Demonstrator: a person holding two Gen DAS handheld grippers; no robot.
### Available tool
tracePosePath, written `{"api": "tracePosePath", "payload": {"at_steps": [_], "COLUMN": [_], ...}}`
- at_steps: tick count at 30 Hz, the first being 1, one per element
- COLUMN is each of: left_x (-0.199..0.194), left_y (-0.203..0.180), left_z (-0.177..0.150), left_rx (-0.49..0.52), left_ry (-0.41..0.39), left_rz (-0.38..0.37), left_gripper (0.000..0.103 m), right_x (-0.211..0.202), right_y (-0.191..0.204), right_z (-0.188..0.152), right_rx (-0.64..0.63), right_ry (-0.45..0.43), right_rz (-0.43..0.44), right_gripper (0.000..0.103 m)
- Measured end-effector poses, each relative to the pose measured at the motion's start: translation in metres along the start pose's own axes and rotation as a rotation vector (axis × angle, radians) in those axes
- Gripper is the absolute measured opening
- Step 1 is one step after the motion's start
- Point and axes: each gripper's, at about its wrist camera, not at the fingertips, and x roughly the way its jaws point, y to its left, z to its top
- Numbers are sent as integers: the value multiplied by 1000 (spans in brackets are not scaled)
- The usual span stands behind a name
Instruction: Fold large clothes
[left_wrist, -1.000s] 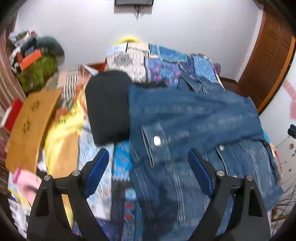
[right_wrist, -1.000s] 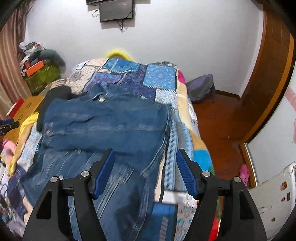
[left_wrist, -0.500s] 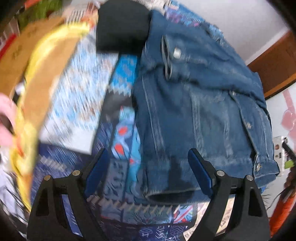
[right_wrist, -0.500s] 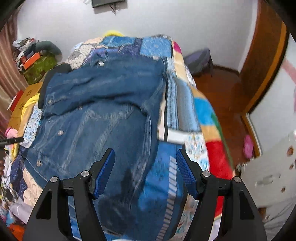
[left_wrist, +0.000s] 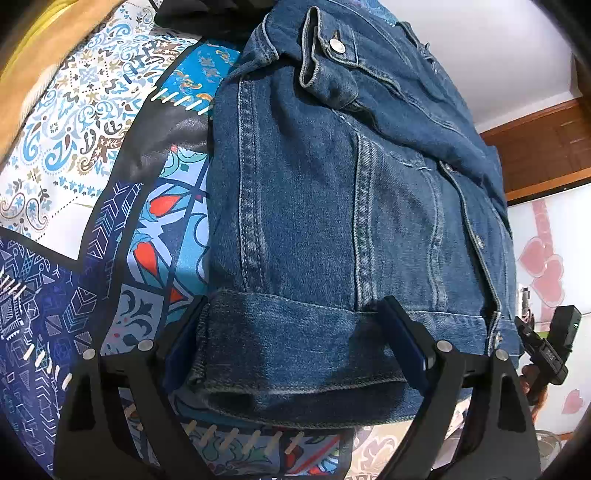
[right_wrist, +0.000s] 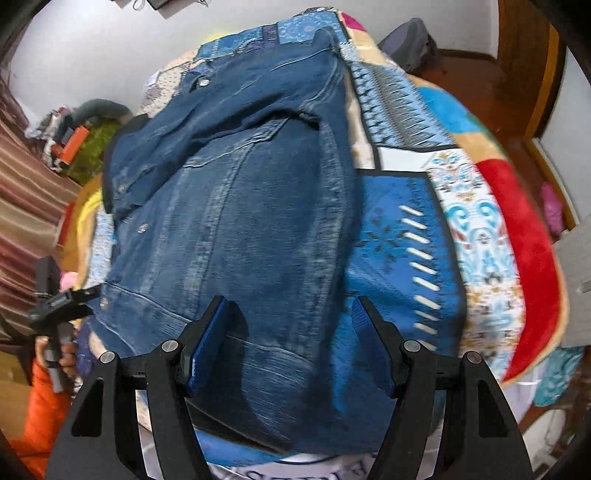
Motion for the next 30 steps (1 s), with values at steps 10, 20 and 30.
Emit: {"api": "tracePosePath", "payload": {"at_steps": [10, 20, 30], "left_x": [-24, -86, -142], "left_y": [22, -15, -73], "left_z": [-8, 9, 88], "left_rx": [-82, 49, 166], "left_ry": [-59, -207, -382], "left_rz": [-54, -129, -192], "left_gripper": [41, 11, 10], "right_x": [6, -24, -51], "right_y": [5, 20, 51], "right_z": [9, 32, 116], "right_rx": [21, -19, -115], "right_ry": [-46, -141, -344], "right_rz": [71, 134, 120], "right_gripper": [36, 12, 11]}}
